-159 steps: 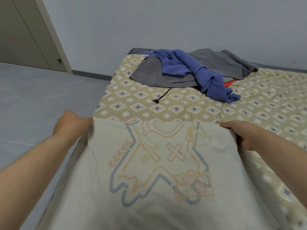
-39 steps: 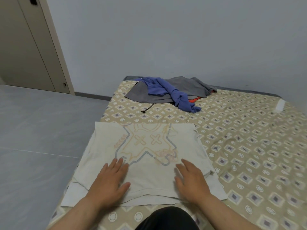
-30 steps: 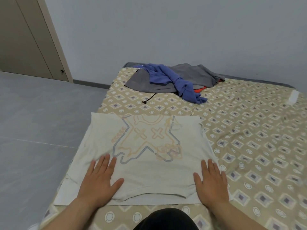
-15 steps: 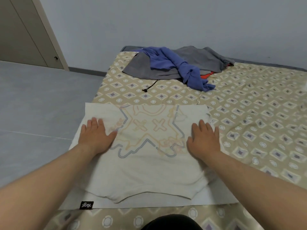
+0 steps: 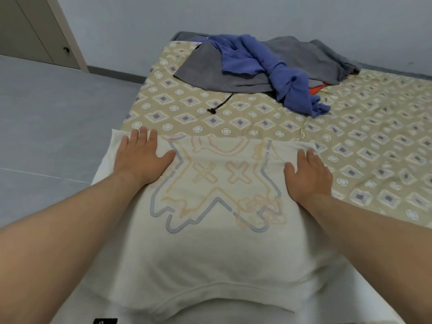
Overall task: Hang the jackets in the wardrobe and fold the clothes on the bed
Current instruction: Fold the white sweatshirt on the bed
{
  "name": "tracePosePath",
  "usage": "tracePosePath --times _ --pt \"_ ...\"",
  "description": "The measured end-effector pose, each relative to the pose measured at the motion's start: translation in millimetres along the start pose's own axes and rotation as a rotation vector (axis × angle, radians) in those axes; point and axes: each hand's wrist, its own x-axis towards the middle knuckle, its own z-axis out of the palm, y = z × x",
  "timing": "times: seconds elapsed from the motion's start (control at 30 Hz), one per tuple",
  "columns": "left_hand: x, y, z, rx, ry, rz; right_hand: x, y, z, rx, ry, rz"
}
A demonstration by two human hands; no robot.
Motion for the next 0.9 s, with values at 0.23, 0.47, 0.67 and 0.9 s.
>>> tracePosePath --times 0.23,0.47,0.67,0.9 --pt "17.2 5.3 -4.2 -0.022 0.030 -0.010 24.3 2.5 2.5 -0.016 -0.029 0.044" --pt "-5.8 8.6 -4.8 -0.157 0.232 0.055 17.4 2.4 0.8 -0.016 -0.009 0.038" --pt "-49.3 10.1 -0.5 -0.205 0.248 0.176 -12.8 19.8 1.0 -0.015 -0.079 -0.040" --pt "-122.6 11.8 2.7 -0.104 0.006 0.168 -88.0 63.6 -2.5 0.008 -0.125 -0.022"
